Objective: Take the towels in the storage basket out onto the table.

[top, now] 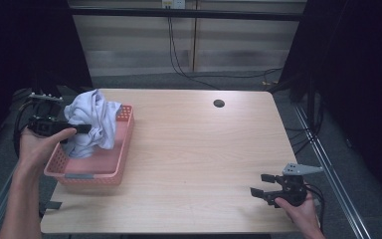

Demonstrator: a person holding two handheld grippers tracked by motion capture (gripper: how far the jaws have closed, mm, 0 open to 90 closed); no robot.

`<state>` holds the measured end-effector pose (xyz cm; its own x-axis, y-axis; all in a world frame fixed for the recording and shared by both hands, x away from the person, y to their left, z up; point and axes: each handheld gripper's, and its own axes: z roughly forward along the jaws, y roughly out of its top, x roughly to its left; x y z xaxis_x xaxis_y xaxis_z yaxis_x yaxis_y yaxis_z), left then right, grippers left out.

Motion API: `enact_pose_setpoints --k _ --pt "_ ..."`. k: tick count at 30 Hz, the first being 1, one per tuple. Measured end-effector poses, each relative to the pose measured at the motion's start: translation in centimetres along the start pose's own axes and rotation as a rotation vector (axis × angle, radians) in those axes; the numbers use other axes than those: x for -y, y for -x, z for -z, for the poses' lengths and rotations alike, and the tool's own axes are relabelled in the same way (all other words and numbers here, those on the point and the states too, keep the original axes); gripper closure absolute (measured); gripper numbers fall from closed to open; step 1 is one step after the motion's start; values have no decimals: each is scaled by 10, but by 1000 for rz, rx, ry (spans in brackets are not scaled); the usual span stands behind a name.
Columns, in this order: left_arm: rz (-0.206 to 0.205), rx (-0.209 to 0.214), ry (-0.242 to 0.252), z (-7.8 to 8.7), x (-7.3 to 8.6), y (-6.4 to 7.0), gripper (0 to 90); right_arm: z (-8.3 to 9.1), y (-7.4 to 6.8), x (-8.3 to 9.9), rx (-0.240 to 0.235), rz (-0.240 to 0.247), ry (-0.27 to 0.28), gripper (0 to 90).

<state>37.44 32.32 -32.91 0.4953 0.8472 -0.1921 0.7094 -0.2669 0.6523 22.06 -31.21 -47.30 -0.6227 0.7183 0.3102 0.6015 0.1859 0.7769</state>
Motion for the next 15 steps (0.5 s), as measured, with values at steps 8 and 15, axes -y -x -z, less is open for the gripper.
enact_pose_setpoints --k 8,15 --pt "-5 6 -21 15 -16 9 533 -1 0 0 3 2 -4 198" --pt "-68 35 -39 15 -31 37 532 -2 1 0 2 0 -10 190"
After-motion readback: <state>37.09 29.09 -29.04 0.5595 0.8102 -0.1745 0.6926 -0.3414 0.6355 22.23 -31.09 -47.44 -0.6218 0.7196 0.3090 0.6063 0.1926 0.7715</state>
